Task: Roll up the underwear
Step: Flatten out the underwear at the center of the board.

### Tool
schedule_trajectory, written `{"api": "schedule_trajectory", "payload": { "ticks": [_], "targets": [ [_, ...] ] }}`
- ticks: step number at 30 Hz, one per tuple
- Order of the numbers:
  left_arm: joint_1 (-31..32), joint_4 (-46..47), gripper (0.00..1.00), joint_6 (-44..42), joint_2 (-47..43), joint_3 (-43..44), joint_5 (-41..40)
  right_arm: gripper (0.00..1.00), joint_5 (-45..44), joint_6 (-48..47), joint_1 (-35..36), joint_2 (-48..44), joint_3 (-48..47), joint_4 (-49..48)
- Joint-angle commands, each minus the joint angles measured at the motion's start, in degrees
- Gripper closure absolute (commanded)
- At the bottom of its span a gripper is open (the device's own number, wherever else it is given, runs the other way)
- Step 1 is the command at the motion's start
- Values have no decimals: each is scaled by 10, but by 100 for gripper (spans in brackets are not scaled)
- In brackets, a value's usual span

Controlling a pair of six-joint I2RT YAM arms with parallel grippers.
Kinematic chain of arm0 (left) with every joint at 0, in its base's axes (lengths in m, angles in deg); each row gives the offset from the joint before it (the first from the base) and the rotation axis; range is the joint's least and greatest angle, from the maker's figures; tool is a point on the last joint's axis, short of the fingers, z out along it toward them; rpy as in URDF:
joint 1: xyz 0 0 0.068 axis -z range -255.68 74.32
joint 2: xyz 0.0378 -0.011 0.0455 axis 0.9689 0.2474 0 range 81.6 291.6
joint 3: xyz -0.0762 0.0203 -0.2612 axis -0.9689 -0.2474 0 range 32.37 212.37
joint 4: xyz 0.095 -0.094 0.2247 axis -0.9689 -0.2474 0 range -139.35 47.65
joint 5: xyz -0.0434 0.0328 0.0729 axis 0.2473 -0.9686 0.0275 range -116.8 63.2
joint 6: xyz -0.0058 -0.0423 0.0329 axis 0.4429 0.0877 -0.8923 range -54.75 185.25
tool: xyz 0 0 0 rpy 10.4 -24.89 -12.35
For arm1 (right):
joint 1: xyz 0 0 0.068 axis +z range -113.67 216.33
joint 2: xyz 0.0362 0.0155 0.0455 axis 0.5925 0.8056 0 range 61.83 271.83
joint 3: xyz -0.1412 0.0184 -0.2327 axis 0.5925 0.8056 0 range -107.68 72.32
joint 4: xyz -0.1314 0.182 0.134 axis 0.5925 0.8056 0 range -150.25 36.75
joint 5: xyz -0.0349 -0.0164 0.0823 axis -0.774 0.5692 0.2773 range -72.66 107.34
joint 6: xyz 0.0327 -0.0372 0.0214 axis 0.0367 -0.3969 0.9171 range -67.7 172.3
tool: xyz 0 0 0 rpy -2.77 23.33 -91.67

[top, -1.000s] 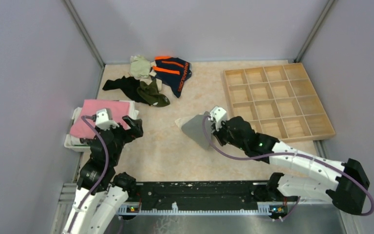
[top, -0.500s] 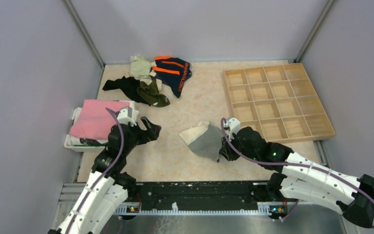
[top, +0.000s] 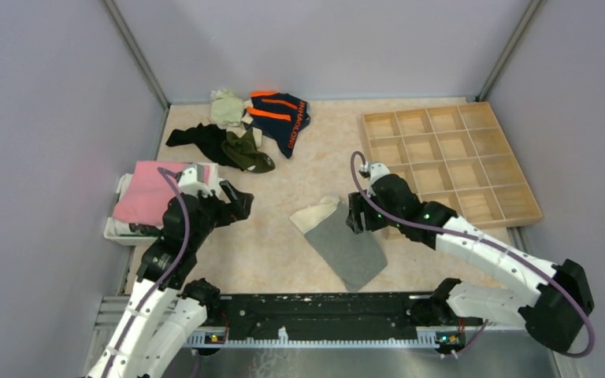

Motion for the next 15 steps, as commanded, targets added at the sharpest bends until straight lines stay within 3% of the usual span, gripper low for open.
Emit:
{"api": "schedule_trajectory", "payload": {
  "ticks": [1,6,11,15],
  "targets": [
    [0,-31,1,-61,-7,63,-54,32,37,-60,-57,88,-41,-57],
    [0,-48,1,-102,-9,65,-75,34,110,-112,-96,211,-84,-105],
    [0,-38,1,-107,-17,58,-70,36,120,-136,-109,293,-123,-116],
    [0,-39,1,-107,-14,57,-69,54,141,-139,-113,317,-124,-122]
  ]
}}
